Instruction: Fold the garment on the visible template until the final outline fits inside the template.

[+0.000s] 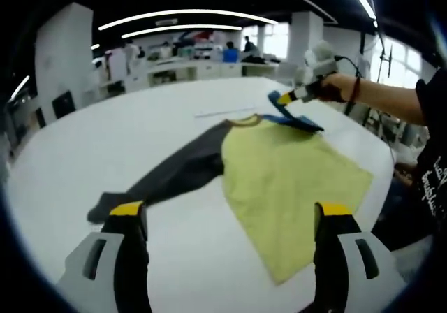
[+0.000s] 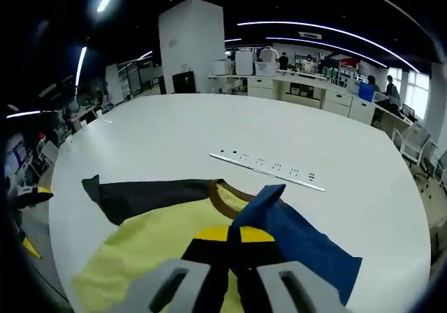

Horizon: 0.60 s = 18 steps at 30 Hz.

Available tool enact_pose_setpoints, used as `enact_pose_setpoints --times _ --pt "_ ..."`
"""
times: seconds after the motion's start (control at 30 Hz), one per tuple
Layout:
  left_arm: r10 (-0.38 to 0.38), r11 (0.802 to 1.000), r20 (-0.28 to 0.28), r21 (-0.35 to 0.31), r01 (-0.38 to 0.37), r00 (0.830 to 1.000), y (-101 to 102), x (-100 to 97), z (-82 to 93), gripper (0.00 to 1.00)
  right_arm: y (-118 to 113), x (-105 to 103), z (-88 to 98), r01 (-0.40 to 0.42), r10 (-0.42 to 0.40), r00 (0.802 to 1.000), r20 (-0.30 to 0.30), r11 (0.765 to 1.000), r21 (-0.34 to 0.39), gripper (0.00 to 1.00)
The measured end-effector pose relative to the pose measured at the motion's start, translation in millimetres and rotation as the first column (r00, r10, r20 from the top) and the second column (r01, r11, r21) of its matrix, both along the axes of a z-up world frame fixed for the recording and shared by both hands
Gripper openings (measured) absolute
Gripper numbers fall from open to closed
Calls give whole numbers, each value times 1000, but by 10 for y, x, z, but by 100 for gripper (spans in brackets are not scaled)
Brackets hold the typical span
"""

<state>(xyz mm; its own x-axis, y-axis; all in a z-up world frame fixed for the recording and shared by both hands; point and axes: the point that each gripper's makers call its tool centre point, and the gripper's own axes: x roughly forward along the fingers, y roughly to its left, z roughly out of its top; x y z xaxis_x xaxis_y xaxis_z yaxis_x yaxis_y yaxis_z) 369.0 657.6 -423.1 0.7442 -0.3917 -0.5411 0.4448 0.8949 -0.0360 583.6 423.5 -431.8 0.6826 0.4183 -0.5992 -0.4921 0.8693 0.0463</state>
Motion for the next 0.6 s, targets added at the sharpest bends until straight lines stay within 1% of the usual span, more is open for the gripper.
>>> enact_pose_setpoints --times 0.07,0.27,0.6 --pt "1 1000 0 1 -1 1000 3 -2 -2 95 92 -7 44 -18 18 1000 7 1000 14 0" --pt "6 1000 -1 -1 -6 1000 19 -8 -5 95 295 -43 106 -67 66 998 21 998 20 0" --pt "23 1000 -9 -5 -23 1000 71 -50 -27 95 536 -184 171 -143 142 989 33 989 44 0"
